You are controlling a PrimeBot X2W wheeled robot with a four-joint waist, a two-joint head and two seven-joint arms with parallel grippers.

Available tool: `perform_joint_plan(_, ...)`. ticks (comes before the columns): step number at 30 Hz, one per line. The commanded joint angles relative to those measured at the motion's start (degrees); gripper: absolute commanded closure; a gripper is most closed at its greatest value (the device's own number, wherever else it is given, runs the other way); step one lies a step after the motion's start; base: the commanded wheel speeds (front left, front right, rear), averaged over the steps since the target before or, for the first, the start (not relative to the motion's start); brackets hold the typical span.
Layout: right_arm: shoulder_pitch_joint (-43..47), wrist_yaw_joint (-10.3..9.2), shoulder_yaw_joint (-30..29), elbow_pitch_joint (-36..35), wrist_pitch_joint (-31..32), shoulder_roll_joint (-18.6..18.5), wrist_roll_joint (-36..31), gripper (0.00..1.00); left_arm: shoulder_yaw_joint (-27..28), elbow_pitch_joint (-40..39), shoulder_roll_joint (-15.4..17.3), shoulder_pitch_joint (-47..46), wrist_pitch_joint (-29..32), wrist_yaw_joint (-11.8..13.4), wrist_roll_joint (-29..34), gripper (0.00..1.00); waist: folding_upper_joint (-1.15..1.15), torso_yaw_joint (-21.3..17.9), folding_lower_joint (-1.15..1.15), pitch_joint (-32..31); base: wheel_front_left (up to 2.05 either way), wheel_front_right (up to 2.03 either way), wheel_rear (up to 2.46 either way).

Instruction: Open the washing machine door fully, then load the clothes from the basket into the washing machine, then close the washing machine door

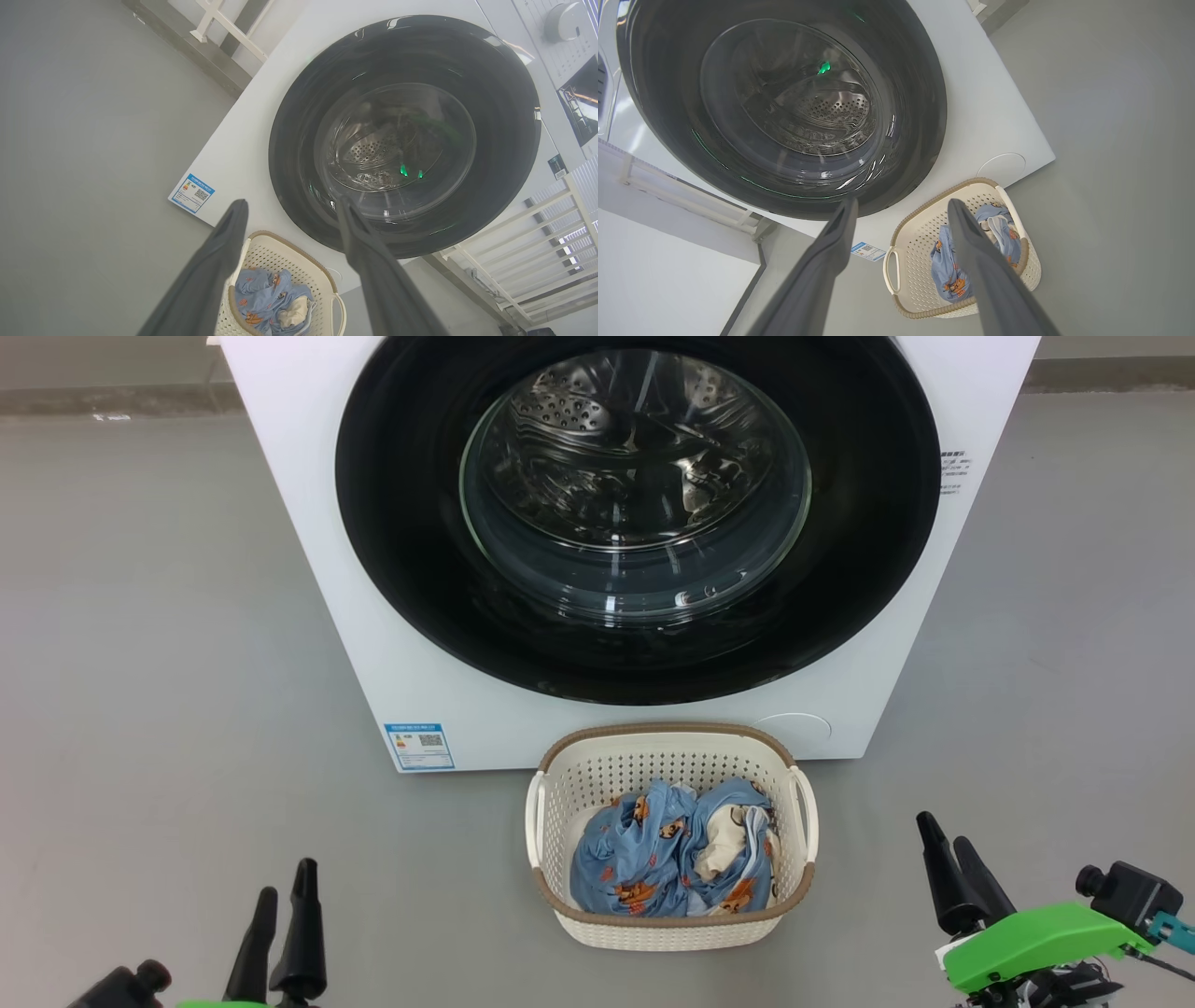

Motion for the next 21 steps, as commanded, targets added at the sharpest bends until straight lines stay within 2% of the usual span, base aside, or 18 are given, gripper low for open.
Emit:
perform_joint_plan(1,-2.7,0.21,1.1,-1.0,-0.8,-1.1,-1.9,0.0,0.7,-2.0,0.9,-1.6,-0.9,-0.2,1.9,0.0,0.0,0.0,0.0,0.0,0.0,0.0,0.0)
perform_joint_plan(21,-3.8,0.25,4.5,0.0,-4.2,-2.4,-13.3,0.0,-0.5,-2.9,1.6,-1.9,-4.3,-0.3,12.5,0.0,0.0,0.1,0.0,0.2,0.0,0.0,0.0)
